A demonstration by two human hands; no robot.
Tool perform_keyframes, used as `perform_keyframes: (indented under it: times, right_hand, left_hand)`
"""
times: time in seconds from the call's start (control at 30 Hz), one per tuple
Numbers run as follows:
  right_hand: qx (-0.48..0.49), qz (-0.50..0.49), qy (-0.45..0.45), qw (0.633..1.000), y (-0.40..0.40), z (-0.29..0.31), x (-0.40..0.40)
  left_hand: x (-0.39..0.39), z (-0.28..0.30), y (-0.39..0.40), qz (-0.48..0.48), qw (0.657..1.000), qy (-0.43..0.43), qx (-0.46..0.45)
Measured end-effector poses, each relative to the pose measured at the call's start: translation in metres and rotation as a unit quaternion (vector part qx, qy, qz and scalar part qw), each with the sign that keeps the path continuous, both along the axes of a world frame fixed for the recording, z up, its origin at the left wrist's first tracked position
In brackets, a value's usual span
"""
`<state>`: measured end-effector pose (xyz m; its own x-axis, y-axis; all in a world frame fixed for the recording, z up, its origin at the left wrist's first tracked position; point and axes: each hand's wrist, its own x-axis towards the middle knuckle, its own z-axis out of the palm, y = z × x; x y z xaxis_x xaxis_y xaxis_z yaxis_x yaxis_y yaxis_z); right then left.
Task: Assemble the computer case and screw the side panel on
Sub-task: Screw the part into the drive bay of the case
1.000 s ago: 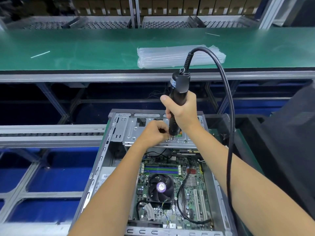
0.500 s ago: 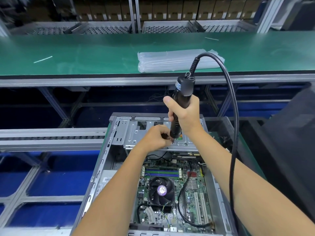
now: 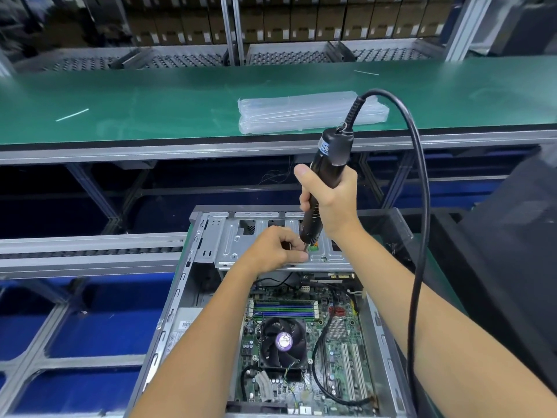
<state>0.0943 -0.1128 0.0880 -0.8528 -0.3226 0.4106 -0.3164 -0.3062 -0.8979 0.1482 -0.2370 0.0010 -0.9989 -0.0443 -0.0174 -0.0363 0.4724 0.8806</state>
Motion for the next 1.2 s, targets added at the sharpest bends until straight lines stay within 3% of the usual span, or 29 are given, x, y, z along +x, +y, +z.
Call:
perform_keyframes:
  times: [0.17,0.3,0.53,0.63,0.77,0.87,1.0,1.2]
  right_hand:
    - [-0.02,-0.024,0.002,1.0,0.022,0.007,-0.012]
    - [-0.022,-0.072,-0.01,0.997,0.064,0.013,-0.029]
    - [0.006,-0.15,-0.075,0.986,0.184,0.003,-0.066]
    - [0.01,-0.175,-0.136,0.975,0.232,-0.031,-0.075]
    - [0.041,-0.145,-0.255,0.955,0.269,-0.094,-0.076]
    - [0.074,-0.097,-0.317,0.94,0.283,-0.137,-0.073]
    - [0.078,-0.041,-0.376,0.922,0.294,-0.172,-0.076]
    - [0.087,0.013,-0.431,0.898,0.3,-0.195,-0.091]
  left_hand:
    - [-0.006,0.01,0.017,0.005,0.999,-0.011,0.03]
    - [-0.029,0.027,0.072,0.004,0.999,0.041,0.031]
    - [-0.08,0.026,0.19,-0.096,0.992,0.065,-0.055]
    - [-0.101,0.006,0.235,-0.142,0.982,-0.002,-0.124]
    - [-0.122,-0.039,0.283,-0.202,0.926,-0.112,-0.297]
    - [-0.125,-0.08,0.302,-0.193,0.896,-0.171,-0.363]
    - [-0.113,-0.128,0.313,-0.197,0.867,-0.242,-0.388]
    - [-0.105,-0.161,0.314,-0.129,0.888,-0.278,-0.343]
